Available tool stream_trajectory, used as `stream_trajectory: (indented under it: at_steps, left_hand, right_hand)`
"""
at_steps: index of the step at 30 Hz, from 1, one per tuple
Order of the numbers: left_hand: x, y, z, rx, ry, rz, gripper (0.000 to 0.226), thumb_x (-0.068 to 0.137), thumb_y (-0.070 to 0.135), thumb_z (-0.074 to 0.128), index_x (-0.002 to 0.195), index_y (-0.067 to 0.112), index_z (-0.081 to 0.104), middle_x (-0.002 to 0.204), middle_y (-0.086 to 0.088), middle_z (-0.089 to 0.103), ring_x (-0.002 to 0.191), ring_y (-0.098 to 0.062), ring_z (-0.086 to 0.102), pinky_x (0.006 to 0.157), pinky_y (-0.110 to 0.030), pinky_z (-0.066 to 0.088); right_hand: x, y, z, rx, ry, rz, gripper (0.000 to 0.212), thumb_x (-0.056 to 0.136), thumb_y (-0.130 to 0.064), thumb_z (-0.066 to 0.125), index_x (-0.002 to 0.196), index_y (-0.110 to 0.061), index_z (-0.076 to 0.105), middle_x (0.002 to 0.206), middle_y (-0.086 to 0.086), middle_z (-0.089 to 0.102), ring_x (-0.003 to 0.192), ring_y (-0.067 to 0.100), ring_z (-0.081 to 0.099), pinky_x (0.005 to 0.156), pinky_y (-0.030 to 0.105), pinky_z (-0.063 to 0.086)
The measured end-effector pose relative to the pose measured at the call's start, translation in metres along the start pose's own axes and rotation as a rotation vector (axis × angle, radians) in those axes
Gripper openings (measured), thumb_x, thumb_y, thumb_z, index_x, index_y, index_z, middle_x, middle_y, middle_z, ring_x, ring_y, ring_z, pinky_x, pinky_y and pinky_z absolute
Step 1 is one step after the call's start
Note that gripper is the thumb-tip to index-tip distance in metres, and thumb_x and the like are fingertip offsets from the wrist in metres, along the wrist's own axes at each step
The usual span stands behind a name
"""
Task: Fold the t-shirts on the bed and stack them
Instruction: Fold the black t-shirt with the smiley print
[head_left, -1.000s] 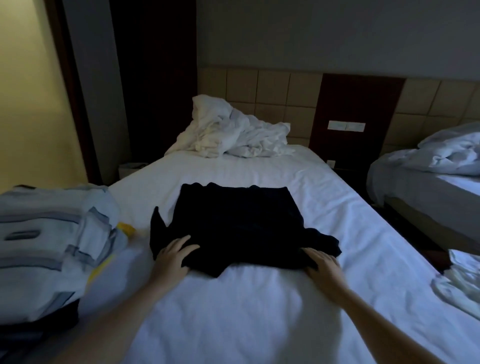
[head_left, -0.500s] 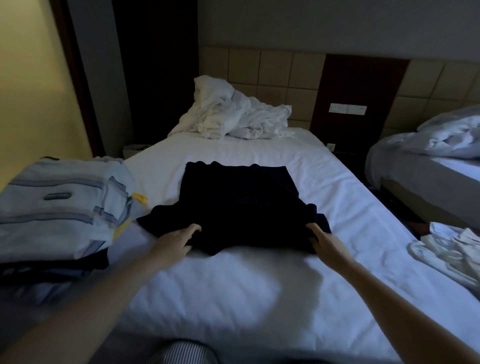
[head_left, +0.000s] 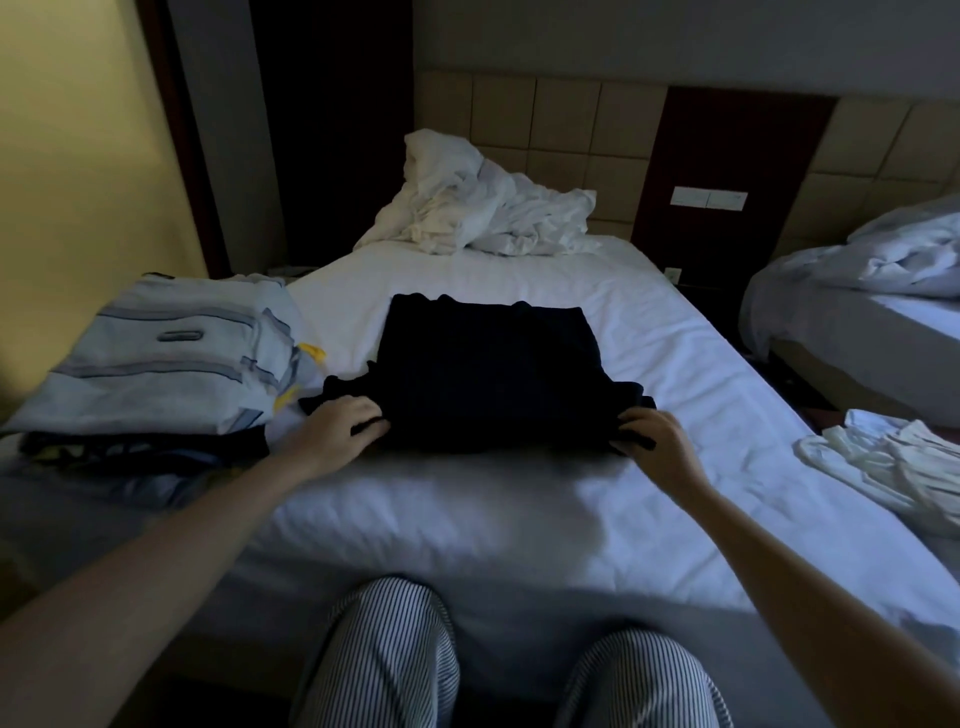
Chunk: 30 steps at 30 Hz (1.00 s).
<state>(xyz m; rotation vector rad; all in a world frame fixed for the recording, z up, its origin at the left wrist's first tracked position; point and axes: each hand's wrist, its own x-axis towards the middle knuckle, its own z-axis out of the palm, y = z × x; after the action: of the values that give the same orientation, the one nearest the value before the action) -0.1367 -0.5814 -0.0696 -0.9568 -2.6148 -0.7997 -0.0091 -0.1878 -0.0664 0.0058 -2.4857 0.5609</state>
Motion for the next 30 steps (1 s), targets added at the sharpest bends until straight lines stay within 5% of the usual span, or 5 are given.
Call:
stream_trajectory:
  at_steps: [3,6,17,22,30]
  left_hand:
    - [-0.005,0.020,-0.009,0.015,0.112,-0.045,0.026,0.098,0.020,0.051,0.112,0.002,0.063,0.074,0.013,0.055,0.059,-0.001,0.048,0.053,-0.013,0.032]
    - [-0.013,0.023,-0.008,0.202,-0.188,-0.027,0.031,0.099,0.030,0.048,0.126,0.020,0.059,0.114,0.002,0.064,0.095,-0.015,0.061,0.070,-0.019,0.044]
    - [-0.066,0.016,0.013,-0.001,-0.441,-0.222,0.043,0.090,0.035,0.061,0.130,0.019,0.056,0.120,-0.001,0.051,0.114,-0.016,0.050,0.095,-0.026,0.038]
    - [-0.071,0.011,-0.004,-0.238,0.153,-0.513,0.022,0.094,0.014,0.054,0.113,0.007,0.062,0.113,-0.011,0.059,0.102,-0.023,0.056,0.081,-0.028,0.042]
    - [-0.036,0.002,-0.016,-1.155,0.297,-1.130,0.058,0.093,0.005,0.055,0.145,0.011,0.031,0.135,-0.016,0.049,0.121,-0.032,0.051,0.094,-0.040,0.045]
  right_hand:
    - [-0.003,-0.020,-0.013,0.060,0.040,0.124,0.012,0.083,-0.010,0.069,0.089,0.000,0.066,0.074,0.013,0.060,0.070,0.024,0.052,0.059,0.030,0.031]
    - [-0.020,-0.015,-0.016,-0.033,-0.314,0.122,0.019,0.090,-0.020,0.061,0.102,-0.006,0.058,0.080,0.004,0.055,0.071,0.021,0.051,0.053,0.027,0.032]
    - [-0.059,-0.042,-0.012,-0.443,-0.781,0.049,0.041,0.082,-0.032,0.060,0.120,-0.024,0.046,0.121,-0.001,0.042,0.116,0.022,0.038,0.099,0.039,0.026]
    - [-0.053,-0.096,0.018,-0.361,-0.694,-0.136,0.069,0.084,-0.043,0.058,0.143,-0.029,0.024,0.148,0.001,0.019,0.139,0.024,0.012,0.112,0.043,0.008]
    - [-0.042,-0.185,0.112,-0.279,-0.575,-0.264,0.076,0.089,-0.049,0.051,0.149,-0.032,0.009,0.158,-0.003,0.008,0.145,0.028,0.002,0.115,0.043,0.003]
